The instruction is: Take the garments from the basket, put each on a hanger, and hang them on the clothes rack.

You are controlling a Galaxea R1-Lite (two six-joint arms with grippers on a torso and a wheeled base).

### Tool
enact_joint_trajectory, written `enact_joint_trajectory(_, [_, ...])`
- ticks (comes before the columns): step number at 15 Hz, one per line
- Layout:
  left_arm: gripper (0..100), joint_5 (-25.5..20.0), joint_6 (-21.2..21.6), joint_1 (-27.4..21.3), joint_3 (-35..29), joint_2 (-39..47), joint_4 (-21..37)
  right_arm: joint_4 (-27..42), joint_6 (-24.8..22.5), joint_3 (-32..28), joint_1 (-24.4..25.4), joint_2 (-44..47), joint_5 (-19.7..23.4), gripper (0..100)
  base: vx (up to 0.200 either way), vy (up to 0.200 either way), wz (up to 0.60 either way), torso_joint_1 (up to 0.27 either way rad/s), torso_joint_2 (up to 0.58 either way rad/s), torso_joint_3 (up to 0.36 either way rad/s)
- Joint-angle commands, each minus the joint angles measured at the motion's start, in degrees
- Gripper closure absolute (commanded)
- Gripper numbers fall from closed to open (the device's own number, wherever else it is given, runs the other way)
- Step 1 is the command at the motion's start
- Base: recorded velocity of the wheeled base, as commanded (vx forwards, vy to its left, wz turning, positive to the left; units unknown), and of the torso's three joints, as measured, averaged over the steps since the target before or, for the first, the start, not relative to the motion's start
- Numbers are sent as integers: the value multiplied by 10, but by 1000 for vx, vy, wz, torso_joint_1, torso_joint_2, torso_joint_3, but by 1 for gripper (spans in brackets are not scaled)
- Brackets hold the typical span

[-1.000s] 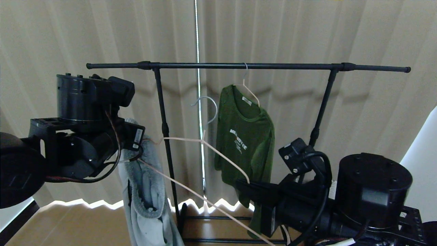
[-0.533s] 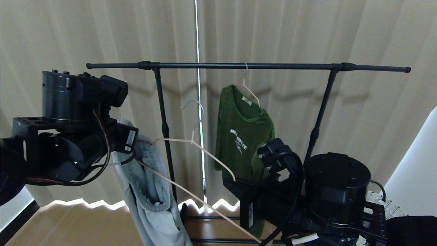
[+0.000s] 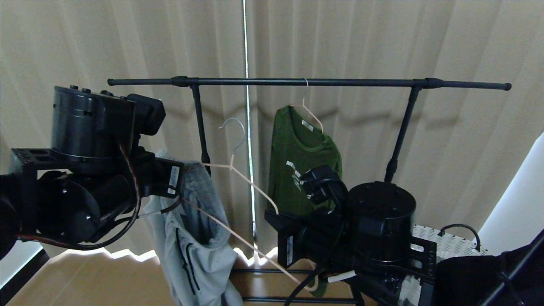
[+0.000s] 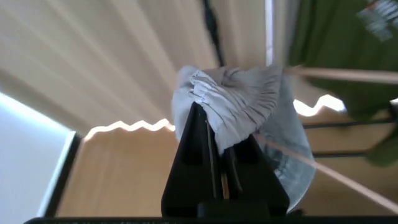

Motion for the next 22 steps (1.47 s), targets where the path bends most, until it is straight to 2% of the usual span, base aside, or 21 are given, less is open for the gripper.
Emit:
enact_joint_trajectory(1, [100,-7,-5,-19,-8,0,-1,-10,-1,-1,1,8,1,100,0,0,0,0,0,0])
enact_joint_trajectory(3, [100,-43,-3,-19,-10,-3,-3,-19,-2,3,2,11,1,100,0,0,0,0,0,0])
enact_joint_trajectory(4, [100,-93,14,-17,-12,-9,-3,-19,-2,6,3,9,1,100,0,0,0,0,0,0])
enact_joint_trajectory(6, [100,-152,54,-13,-13,-16,-5,-21,-1,23,4,5,4,100,0,0,0,0,0,0])
enact_joint_trajectory(8, [100,-182,94,-14,-13,-17,-7,-48,-3,43,4,5,5,100,0,0,0,0,0,0])
enact_joint_trajectory(11, [100,-229,118,-19,-12,-20,-7,-77,-4,56,3,7,6,100,0,0,0,0,0,0])
enact_joint_trajectory(14, [100,-240,129,-21,-12,-19,-7,-78,-3,68,4,0,7,100,0,0,0,0,0,0])
enact_joint_trajectory(18, [100,-236,124,-19,-33,-12,-29,-79,-5,83,33,-16,7,100,0,0,0,0,0,0])
enact_joint_trajectory(22, [100,-232,129,-48,-4,-14,-14,-80,-26,71,35,-12,7,100,0,0,0,0,0,0])
